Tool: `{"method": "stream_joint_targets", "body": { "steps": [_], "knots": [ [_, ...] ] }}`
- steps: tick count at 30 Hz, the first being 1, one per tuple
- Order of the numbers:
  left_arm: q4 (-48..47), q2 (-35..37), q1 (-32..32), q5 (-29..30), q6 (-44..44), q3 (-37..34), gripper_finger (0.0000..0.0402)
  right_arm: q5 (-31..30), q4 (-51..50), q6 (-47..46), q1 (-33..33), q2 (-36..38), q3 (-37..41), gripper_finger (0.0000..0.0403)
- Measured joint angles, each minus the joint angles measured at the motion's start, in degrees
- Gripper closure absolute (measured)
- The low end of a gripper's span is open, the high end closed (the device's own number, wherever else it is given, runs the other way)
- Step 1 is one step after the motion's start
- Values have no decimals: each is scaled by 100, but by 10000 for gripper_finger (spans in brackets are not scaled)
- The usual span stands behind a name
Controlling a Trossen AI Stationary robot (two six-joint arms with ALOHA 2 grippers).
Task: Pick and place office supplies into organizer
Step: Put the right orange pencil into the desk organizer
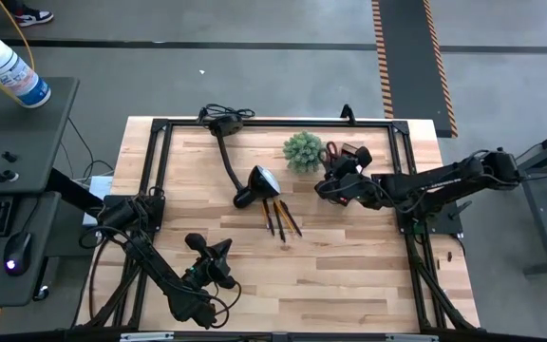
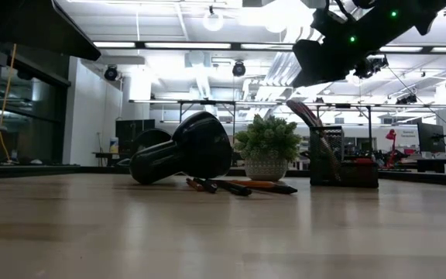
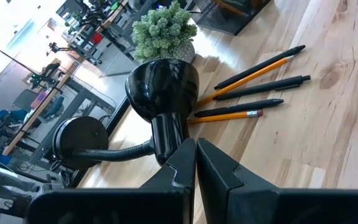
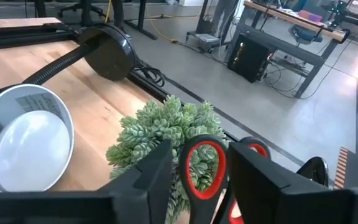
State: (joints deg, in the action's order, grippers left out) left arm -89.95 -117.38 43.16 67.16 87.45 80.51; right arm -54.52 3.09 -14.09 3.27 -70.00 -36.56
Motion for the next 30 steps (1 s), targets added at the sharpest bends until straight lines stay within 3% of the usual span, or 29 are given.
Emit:
{"method": "stream_joint_targets", "body": {
  "steps": [8, 14, 18, 23, 30],
  "knots": [
    [0, 0, 0, -2, 1, 0, 396, 132, 341, 441, 62, 0, -2, 223],
    [0, 0, 0, -2, 1, 0, 396, 2118, 793, 698, 160, 4, -13, 231],
    [0, 0, 0, -2, 1, 0, 396, 2753, 613, 140, 298, 4, -13, 240],
    [-5, 0, -2, 66, 3, 0, 396, 2748, 350, -473, 771, -164, -13, 252],
    [-4, 0, -7, 172, 3, 0, 396, 1957, 607, -1440, 1429, -1059, -13, 263]
  ]
}}
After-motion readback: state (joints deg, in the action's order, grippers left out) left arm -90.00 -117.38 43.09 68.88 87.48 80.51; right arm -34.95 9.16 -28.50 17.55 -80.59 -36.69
